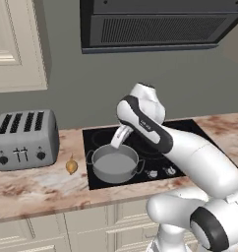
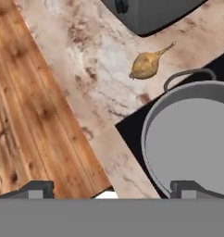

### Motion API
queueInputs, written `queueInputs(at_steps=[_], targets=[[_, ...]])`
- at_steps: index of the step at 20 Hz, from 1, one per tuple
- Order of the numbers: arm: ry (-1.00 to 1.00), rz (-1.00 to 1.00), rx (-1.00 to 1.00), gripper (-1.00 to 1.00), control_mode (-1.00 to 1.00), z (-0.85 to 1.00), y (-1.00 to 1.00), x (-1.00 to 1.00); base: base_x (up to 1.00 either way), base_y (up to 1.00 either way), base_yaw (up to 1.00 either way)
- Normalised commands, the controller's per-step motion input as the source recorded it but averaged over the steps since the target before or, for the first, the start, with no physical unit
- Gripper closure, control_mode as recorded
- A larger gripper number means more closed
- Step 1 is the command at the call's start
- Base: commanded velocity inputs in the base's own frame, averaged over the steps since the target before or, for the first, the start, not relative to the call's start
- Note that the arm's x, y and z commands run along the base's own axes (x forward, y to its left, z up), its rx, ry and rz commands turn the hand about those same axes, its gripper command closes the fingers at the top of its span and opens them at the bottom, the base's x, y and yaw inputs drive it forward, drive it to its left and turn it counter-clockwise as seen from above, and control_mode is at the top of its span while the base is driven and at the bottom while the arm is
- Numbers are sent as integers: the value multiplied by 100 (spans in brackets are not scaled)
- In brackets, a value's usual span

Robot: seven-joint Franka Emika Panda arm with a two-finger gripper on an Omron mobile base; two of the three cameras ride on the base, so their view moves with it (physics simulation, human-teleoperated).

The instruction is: Turn on the burner for the pot on the stove. Wait thirty seconds for the pot to heat up. Then add the onion to the pot.

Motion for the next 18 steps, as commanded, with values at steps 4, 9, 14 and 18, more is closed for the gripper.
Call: queueInputs(at_steps=[4, 9, 14, 18], targets=[[0, -35, -20, -100, -100, 0, 86, 0, 0, 0, 0], [0, -30, -19, -100, -100, 0, 62, 8, 0, 0, 0], [1, -26, -12, -100, -100, 0, 48, 23, 0, 0, 0], [1, -14, -6, -100, -100, 0, 27, 13, 0, 0, 0]])
